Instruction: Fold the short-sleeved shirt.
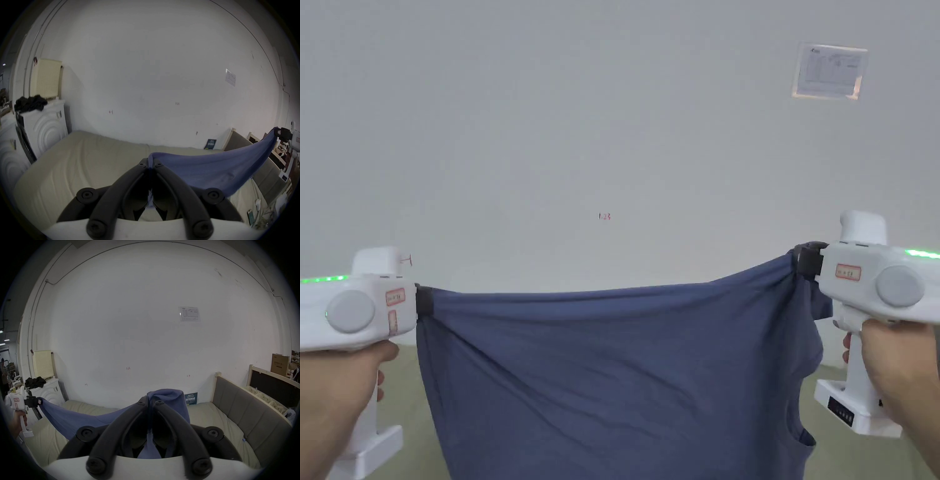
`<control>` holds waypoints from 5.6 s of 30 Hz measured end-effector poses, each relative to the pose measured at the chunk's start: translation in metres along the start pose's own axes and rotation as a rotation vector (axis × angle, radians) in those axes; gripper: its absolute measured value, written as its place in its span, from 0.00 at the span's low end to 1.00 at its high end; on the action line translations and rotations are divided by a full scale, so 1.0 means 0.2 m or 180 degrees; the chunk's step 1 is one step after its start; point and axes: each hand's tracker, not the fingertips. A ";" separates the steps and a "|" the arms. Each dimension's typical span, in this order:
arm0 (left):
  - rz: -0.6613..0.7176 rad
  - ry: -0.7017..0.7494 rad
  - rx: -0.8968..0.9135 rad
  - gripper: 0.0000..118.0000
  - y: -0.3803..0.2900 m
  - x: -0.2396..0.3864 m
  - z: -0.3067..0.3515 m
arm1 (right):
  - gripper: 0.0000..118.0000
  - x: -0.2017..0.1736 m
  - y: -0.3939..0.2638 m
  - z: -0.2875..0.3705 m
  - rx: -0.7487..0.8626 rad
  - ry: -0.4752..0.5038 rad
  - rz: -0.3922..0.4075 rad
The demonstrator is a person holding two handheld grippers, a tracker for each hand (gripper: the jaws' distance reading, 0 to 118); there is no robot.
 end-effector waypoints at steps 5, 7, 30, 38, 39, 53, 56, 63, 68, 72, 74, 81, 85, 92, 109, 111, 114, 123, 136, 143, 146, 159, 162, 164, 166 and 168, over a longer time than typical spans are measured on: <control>0.0121 -0.0040 -0.0185 0.00 -0.42 -0.05 0.31 | 0.04 0.00 -0.38 0.39 -0.0078 -0.0002 -0.0020; 0.0194 -0.0077 -0.0275 0.00 -0.60 -0.07 0.45 | 0.04 0.01 -0.54 0.54 -0.0117 0.0003 -0.0047; -0.0135 0.0169 -0.1394 0.29 -1.94 -0.33 1.03 | 0.19 0.06 -2.18 1.44 -0.1683 -0.0145 0.0036; -0.0313 -0.0114 -0.0789 0.96 -1.79 -0.22 1.37 | 0.98 0.09 -2.00 1.68 -0.1138 0.0136 -0.0761; -0.0370 -0.0147 -0.0744 0.96 -1.76 -0.19 1.45 | 0.98 0.08 -1.96 1.72 -0.1099 0.0240 -0.0782; -0.0456 0.0088 -0.0968 0.01 -1.91 -0.28 1.63 | 0.00 -0.14 -1.91 1.87 -0.1222 0.0183 -0.0100; -0.0401 0.0037 -0.1166 0.12 -1.93 -0.27 1.63 | 0.00 -0.18 -1.92 1.87 -0.1238 0.0220 0.0025; -0.0722 0.0001 -0.1373 0.98 -1.93 -0.28 1.27 | 0.00 -0.21 -1.93 1.84 -0.1221 0.0316 0.0084; -0.0854 0.0181 -0.1955 0.84 -1.99 -0.32 1.00 | 0.00 -0.18 -1.92 1.85 -0.1194 0.0281 -0.0015; -0.0958 0.0188 -0.1957 0.47 -2.02 -0.31 0.88 | 0.00 -0.12 -1.91 1.85 -0.1171 0.0222 -0.0203; -0.0863 0.0056 -0.1997 0.13 -2.04 -0.31 0.86 | 0.00 -0.11 -1.91 1.86 -0.1184 0.0217 -0.0241; -0.0757 -0.0075 -0.1900 0.05 -1.98 -0.23 0.94 | 0.01 -0.09 -1.94 1.82 -0.1322 0.0151 -0.0194; -0.0626 -0.0106 -0.1789 0.05 -1.88 -0.19 0.99 | 0.94 -0.05 -1.95 1.74 -0.1586 -0.0038 0.0029; -0.0588 -0.0139 -0.1572 0.05 -1.79 -0.10 1.06 | 1.00 0.07 -2.08 1.42 -0.2133 0.0059 0.0440; -0.0671 -0.0204 -0.1784 0.04 -1.81 -0.13 1.08 | 0.09 0.07 -2.13 1.35 -0.2469 0.0318 -0.0031; -0.0741 -0.0213 -0.1780 0.04 -1.76 -0.13 1.10 | 0.09 0.10 -2.03 1.37 -0.2432 0.0391 -0.0101; -0.0910 -0.0208 -0.1857 0.04 -1.67 -0.12 1.11 | 0.09 0.15 -1.88 1.32 -0.2666 0.0534 -0.0348; -0.1398 -0.0305 -0.2130 0.04 -1.36 -0.06 0.74 | 0.09 0.30 -1.50 0.85 -0.2684 0.0696 -0.0518; -0.1242 0.0125 -0.2674 0.04 -1.43 0.05 -0.14 | 0.09 0.25 -1.65 0.05 -0.3280 0.0223 -0.0650; -0.0999 -0.0019 -0.2436 0.88 -1.45 -0.02 -0.08 | 1.00 0.27 -1.65 0.10 -0.2983 0.0226 -0.0572; -0.0958 -0.0042 -0.1714 0.88 -1.38 -0.03 0.22 | 1.00 0.26 -1.58 0.34 -0.2524 0.0358 -0.0669; -0.0520 -0.0030 -0.0235 0.05 -1.63 0.11 1.50 | 0.02 -0.21 -1.77 1.68 -0.0694 0.0450 0.0197; -0.0361 -0.0205 -0.0287 0.04 -1.67 0.09 1.48 | 0.01 -0.23 -1.76 1.69 -0.0579 0.0501 0.0155; -0.0525 -0.0096 -0.0340 0.04 -1.70 0.09 1.45 | 0.01 -0.24 -1.76 1.70 -0.0550 0.0548 0.0305; -0.0375 -0.0101 -0.0425 0.04 -1.73 0.07 1.42 | 0.01 -0.25 -1.79 1.70 -0.0549 0.0510 0.0426; -0.0326 -0.0107 -0.0509 0.04 -1.75 0.07 1.40 | 0.01 -0.24 -1.82 1.70 -0.0714 0.0562 0.0206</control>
